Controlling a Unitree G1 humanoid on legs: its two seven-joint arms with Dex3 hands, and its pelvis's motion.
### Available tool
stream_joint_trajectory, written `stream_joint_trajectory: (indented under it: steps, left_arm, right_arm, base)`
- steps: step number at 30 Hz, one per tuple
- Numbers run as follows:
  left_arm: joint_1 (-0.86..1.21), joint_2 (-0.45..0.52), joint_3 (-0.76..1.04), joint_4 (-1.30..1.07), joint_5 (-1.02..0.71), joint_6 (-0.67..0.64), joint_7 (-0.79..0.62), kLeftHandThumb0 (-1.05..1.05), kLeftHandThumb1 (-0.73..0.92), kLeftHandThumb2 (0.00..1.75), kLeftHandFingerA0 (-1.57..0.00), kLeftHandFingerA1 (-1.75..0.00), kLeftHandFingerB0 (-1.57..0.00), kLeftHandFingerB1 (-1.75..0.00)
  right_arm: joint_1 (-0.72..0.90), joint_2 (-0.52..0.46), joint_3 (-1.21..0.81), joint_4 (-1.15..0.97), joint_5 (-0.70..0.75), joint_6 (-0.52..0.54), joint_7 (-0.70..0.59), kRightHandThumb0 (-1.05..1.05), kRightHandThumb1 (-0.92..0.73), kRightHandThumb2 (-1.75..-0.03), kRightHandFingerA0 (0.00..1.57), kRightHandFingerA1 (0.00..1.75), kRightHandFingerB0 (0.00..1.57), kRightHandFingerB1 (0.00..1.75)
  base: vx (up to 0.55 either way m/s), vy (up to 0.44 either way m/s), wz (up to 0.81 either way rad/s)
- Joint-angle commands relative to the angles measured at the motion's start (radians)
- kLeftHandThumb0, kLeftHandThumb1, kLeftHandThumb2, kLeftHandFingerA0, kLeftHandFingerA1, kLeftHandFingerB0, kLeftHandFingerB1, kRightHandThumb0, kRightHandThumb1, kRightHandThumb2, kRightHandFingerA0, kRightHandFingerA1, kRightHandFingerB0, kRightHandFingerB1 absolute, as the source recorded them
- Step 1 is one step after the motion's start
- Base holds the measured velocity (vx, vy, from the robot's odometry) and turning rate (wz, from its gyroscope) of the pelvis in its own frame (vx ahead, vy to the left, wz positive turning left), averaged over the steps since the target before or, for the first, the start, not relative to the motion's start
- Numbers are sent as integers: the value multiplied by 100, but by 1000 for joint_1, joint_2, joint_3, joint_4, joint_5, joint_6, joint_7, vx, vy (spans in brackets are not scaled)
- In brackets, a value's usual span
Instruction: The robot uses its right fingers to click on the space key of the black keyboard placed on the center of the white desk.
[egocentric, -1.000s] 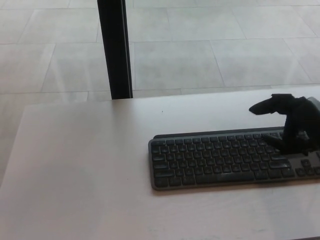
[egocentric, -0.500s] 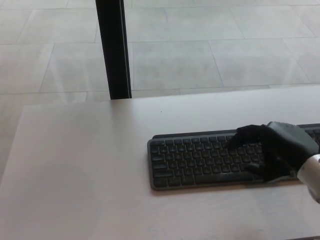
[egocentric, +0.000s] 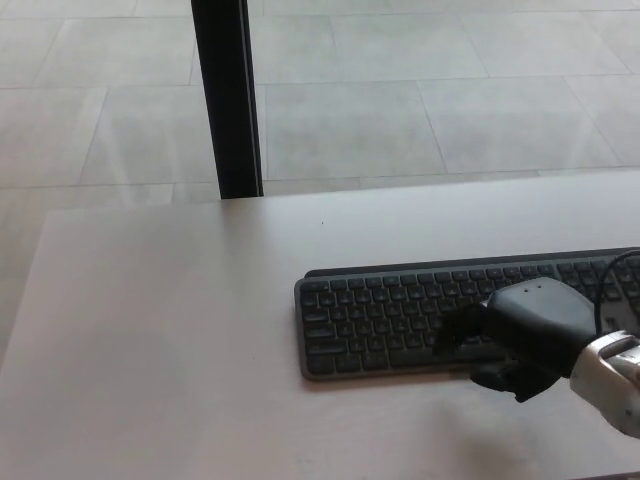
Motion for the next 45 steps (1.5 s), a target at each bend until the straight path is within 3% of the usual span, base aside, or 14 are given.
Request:
stream_joint_trajectory:
  steps: [1,8,12,17,18,19,20,24,32,33,34,40,44,45]
  left_arm:
    - [-3,31,-17,6,-4,-21,19,-44,50,55,-85,-92,-79,-59]
    - [0,32,-14,3,-12,-21,6,-42,52,55,-87,-97,-78,-60]
    - [2,28,-14,5,-15,-27,11,-41,51,55,-80,-87,-79,-61]
    - [6,30,-23,7,-10,-31,12,-42,50,55,-84,-89,-77,-60]
    - [7,30,-19,10,-17,-33,11,-44,39,84,-82,-89,-72,-71]
    - [9,29,-21,9,-15,-35,12,-44,39,84,-82,-89,-72,-71]
    - [9,30,-23,9,-14,-33,10,-43,50,54,-88,-94,-79,-60]
    - [8,28,-11,8,-31,-29,6,-41,50,54,-83,-88,-79,-61]
    - [12,26,-11,5,-37,-30,-3,-41,52,55,-88,-95,-79,-62]
    - [14,26,-12,5,-34,-29,-4,-40,39,85,-81,-89,-73,-73]
    - [14,26,-11,5,-34,-30,0,-40,50,54,-82,-86,-79,-62]
    - [15,24,-11,4,-39,-28,-3,-42,51,55,-91,-97,-79,-62]
    - [21,25,-21,4,-34,-32,-2,-42,52,55,-87,-97,-79,-62]
    - [21,26,-22,7,-34,-32,5,-42,38,84,-81,-87,-73,-72]
  right_arm:
    - [-70,-49,102,57,-299,-153,-131,-32,-63,-61,87,166,75,53]
    - [-79,-42,107,87,-307,-154,-149,-33,-65,-62,86,169,75,54]
    - [-75,-37,101,104,-327,-142,-159,-34,-64,-62,86,168,76,53]
    - [-80,-25,76,142,-318,-165,-172,-30,-58,-61,88,166,76,55]
    - [-80,-20,62,148,-305,-171,-159,-23,-53,-69,86,168,73,54]
    - [-80,-17,53,152,-298,-176,-145,-23,-53,-69,86,168,73,54]
    - [-80,-16,45,150,-297,-174,-131,-22,-52,-70,86,167,73,52]
    - [-68,-9,5,139,-276,-189,-104,-23,-51,-67,86,165,73,51]
    - [-62,15,-48,160,-261,-234,-95,-19,-50,-77,84,168,73,51]
    - [-62,17,-52,161,-265,-237,-92,-19,-50,-78,84,168,73,51]
    - [-63,18,-54,163,-269,-236,-89,-19,-50,-77,85,168,73,51]
    - [-62,32,-64,182,-289,-224,-80,-21,-51,-72,85,166,74,51]
    - [-56,34,-62,183,-298,-225,-72,-22,-52,-70,86,166,74,51]
    - [-53,40,-67,196,-289,-226,-68,-20,-51,-75,85,169,74,52]
  base:
    - [0,0,0]
    - [0,0,0]
    - [0,0,0]
    - [0,0,0]
    - [0,0,0]
    - [0,0,0]
    - [0,0,0]
    - [0,0,0]
    - [0,0,0]
    - [0,0,0]
    - [0,0,0]
    - [0,0,0]
    - [0,0,0]
    - [0,0,0]
